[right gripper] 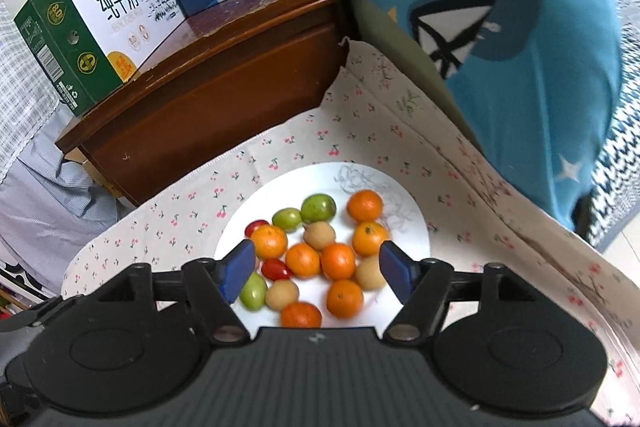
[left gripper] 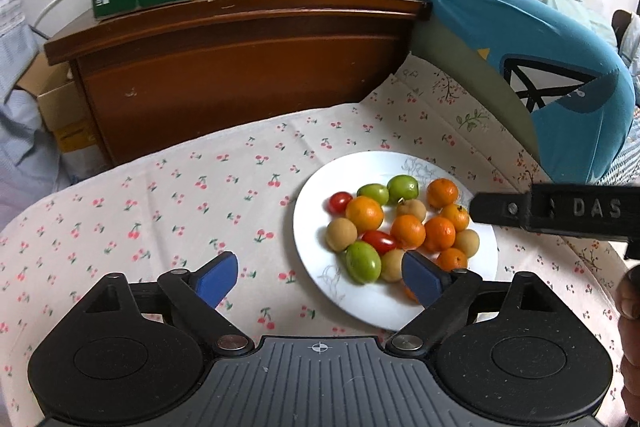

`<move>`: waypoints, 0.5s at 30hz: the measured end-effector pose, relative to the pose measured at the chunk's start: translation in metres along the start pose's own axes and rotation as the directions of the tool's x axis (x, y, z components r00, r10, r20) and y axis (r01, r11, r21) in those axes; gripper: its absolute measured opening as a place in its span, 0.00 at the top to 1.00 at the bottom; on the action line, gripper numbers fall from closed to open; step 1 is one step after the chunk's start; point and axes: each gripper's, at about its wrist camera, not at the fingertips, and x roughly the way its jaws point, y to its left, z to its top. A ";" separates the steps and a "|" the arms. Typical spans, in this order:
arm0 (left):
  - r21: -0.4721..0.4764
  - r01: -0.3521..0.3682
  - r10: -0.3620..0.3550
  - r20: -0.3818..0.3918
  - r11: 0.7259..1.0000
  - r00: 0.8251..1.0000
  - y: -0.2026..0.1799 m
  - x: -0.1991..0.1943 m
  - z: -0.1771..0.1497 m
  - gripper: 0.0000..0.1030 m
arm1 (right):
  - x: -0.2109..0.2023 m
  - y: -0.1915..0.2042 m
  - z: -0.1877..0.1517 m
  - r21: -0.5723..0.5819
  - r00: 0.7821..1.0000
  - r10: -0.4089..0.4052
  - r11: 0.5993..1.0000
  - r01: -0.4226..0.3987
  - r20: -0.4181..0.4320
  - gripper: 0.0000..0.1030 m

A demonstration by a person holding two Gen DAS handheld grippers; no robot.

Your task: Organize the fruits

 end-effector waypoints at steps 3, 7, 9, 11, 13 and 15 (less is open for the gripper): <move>-0.013 -0.013 0.013 -0.013 1.000 1.000 0.000 -0.006 -0.001 0.11 | -0.006 0.001 -0.008 -0.010 0.999 -0.045 0.999 0.045 -0.009 0.26; -0.025 -0.038 0.037 -0.029 0.999 0.999 -0.002 -0.011 -0.002 0.11 | -0.011 0.001 -0.018 -0.032 0.994 -0.107 0.994 0.106 -0.039 0.22; -0.031 -0.050 0.049 -0.042 0.998 0.998 -0.003 -0.012 -0.003 0.11 | -0.011 0.001 -0.023 -0.041 0.990 -0.133 0.991 0.130 -0.056 0.19; -0.034 -0.064 0.062 -0.057 0.997 0.996 -0.005 -0.011 -0.004 0.11 | -0.010 0.003 -0.029 -0.058 0.983 -0.169 0.985 0.165 -0.076 0.18; -0.030 -0.076 0.073 -0.077 0.997 0.994 -0.007 -0.009 -0.006 0.11 | -0.008 0.005 -0.033 -0.074 0.975 -0.200 0.978 0.194 -0.097 0.18; -0.024 -0.088 0.085 -0.093 0.996 0.992 -0.009 -0.007 -0.008 0.11 | -0.006 0.007 -0.035 -0.095 0.969 -0.218 0.974 0.208 -0.115 0.15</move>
